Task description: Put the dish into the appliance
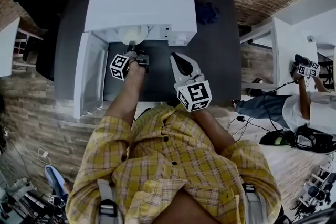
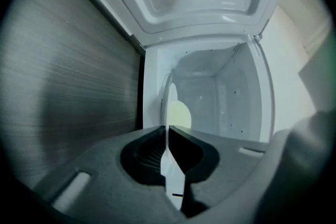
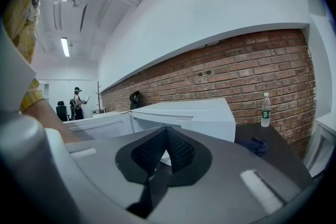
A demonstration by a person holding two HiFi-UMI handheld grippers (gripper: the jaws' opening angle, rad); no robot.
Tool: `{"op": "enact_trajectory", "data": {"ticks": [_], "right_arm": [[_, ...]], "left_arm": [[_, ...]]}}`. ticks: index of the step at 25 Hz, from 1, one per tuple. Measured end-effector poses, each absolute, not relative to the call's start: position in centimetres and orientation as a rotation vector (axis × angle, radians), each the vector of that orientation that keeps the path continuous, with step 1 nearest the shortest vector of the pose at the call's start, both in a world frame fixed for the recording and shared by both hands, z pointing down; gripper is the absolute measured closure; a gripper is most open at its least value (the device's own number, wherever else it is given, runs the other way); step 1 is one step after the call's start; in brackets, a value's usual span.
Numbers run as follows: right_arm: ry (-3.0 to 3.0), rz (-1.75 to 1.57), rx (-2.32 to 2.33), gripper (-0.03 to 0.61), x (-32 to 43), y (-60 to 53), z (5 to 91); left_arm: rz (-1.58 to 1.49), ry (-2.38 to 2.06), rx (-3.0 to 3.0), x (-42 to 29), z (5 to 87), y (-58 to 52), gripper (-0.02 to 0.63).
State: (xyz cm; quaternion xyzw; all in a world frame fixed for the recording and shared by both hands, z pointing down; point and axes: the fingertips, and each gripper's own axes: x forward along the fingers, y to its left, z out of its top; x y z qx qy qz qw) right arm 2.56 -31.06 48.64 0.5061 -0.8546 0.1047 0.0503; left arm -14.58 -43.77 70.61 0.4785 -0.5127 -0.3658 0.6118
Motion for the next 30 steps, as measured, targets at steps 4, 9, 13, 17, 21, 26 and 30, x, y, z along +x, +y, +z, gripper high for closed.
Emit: {"op": "enact_trajectory", "data": {"ticks": [4,9,13,17,21,26,30], "right_arm": [[-2.584,0.323,1.56,0.575,2.9,-31.1,48.9],[-2.574,0.338,1.582,0.575,3.0,-31.3,48.9],[-2.573,0.354,1.579,0.575,2.6,-31.4,49.0],[-2.574,0.354,1.558,0.575,2.2,-31.0,49.3],[-2.566,0.358,1.573,0.575,2.6,-30.9,49.5],[-2.558,0.363,1.582,0.575,3.0,-30.8,49.7],[-2.563,0.362,1.575,0.575,2.7,-30.8,49.5]], "left_arm": [[-0.873,-1.161,1.113,-14.6,70.9,-44.5,0.603],[-0.883,-1.138,1.133,-14.6,70.9,-45.2,0.601],[-0.879,-1.131,1.145,-14.6,70.9,-45.6,0.6],[-0.854,-1.144,1.152,-14.5,71.1,-45.5,0.575],[-0.85,-1.14,1.148,-14.5,71.5,-45.6,0.563],[-0.855,-1.136,1.143,-14.4,71.7,-45.5,0.557],[-0.87,-1.129,1.137,-14.6,71.5,-45.0,0.557]]}}
